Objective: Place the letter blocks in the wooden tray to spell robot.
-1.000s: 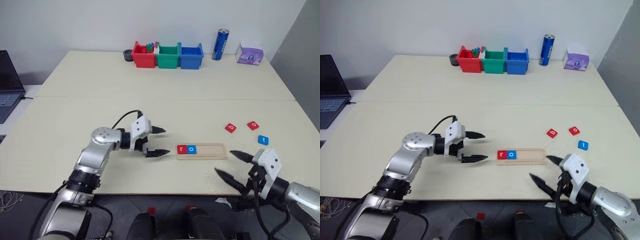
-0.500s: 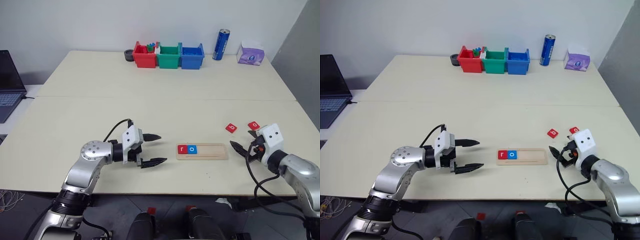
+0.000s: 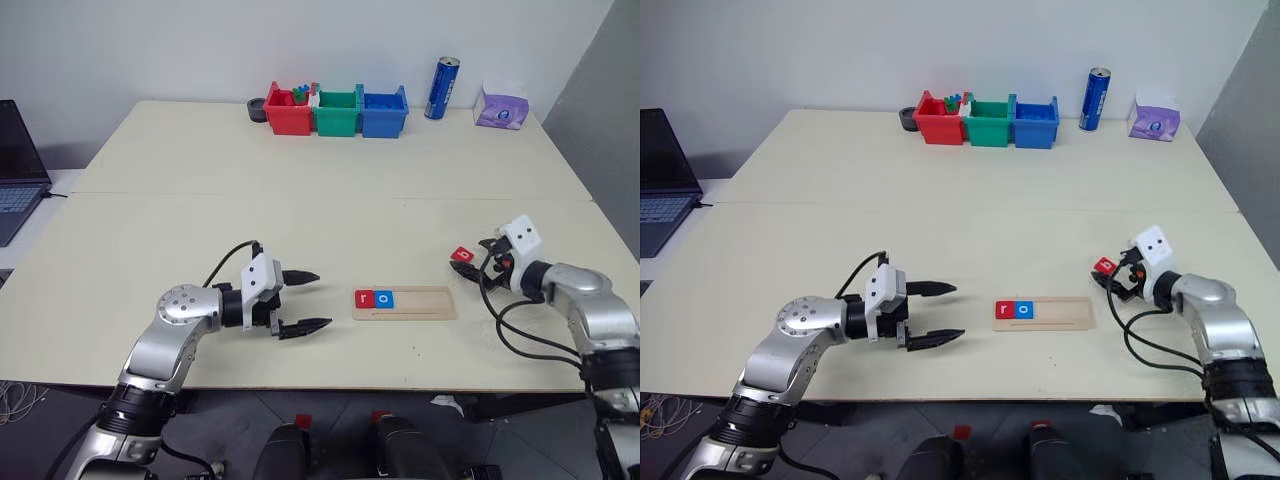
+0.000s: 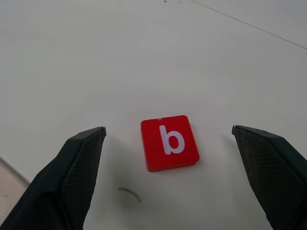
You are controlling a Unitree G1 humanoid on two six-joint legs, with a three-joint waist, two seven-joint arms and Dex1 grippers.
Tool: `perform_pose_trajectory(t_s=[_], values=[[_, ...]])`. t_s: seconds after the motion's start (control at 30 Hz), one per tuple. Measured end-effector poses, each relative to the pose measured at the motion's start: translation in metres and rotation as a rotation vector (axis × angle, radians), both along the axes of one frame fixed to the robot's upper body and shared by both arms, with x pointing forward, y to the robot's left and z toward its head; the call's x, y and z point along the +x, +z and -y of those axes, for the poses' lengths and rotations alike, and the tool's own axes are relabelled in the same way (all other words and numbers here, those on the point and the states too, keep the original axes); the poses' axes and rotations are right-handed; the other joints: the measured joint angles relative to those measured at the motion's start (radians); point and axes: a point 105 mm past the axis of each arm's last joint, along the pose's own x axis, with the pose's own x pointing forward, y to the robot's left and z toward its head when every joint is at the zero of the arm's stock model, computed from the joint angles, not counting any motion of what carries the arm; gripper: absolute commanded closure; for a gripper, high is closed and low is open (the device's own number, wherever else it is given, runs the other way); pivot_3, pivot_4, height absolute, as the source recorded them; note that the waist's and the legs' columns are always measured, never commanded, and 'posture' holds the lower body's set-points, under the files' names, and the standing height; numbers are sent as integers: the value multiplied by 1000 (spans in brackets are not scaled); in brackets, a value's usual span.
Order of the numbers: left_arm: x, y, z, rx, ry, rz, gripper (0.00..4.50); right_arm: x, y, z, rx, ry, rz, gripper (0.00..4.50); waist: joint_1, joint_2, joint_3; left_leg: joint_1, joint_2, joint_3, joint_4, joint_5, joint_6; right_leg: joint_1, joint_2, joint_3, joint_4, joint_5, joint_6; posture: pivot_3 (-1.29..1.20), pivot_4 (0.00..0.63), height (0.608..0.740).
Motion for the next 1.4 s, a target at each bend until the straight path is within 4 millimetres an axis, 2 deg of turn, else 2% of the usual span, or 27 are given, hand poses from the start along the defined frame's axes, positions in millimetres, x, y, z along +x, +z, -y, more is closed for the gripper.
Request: perform_pose_trajectory(t_s=[0.13,0.2,0.47,0.63,0.73,0.83,0.93,1.0,1.07,1.17,1.4], values=[[-1,2,1,3,-3,0,48,8,-7,2,-4,5,-53,0,0,0,0,0,0,0,0,0,0,0,0,0,0,0,0,0,150,740],[-2,2,2,4,-4,0,0,8,-12,2,9,14,-81,392,0,0,0,0,1,0,0,0,0,0,0,0,0,0,0,0,150,740],[-3,6,4,-11,-1,-5,0,10,-12,-2,-2,32,-83,3053,0,0,0,0,1,0,0,0,0,0,0,0,1,0,0,0,150,740],[-5,9,6,-14,-14,-4,0,5,-13,1,-17,-22,-46,3041,2,0,0,0,1,-1,1,0,0,0,0,1,1,0,0,0,150,740],[-8,9,3,-5,-22,-15,0,-7,-11,12,-30,-121,-10,3041,6,0,0,-2,0,-2,0,0,0,0,-1,1,0,0,0,0,150,740],[-12,10,2,-10,-51,-28,0,-33,2,20,-22,-220,46,3041,6,2,0,-3,1,-3,-1,0,0,-1,-1,0,1,0,0,0,150,740],[-15,13,2,-13,-80,-32,0,-63,16,16,-13,-296,102,3041,4,2,0,-3,1,-4,-1,0,0,-1,-1,0,1,-1,2,0,150,740],[-18,14,1,-9,-106,-34,0,-85,12,10,21,-376,104,3041,3,2,-1,-2,2,-4,-1,0,0,-1,0,-1,1,-3,5,0,150,740],[-19,15,2,-7,-122,-28,0,-102,-2,1,67,-452,56,3041,-1,2,-1,-1,2,-4,-1,0,0,-1,0,1,1,-3,5,0,150,740],[-18,15,4,-5,-138,-27,0,-110,-11,-8,114,-535,25,3041,-5,2,0,1,1,-2,0,0,0,-1,0,2,1,-2,5,0,150,740],[-17,16,10,-14,-159,-13,0,-110,-23,-17,154,-665,21,3041,-2,2,-1,0,1,-1,-1,0,0,-1,0,2,0,-2,4,0,150,740]])
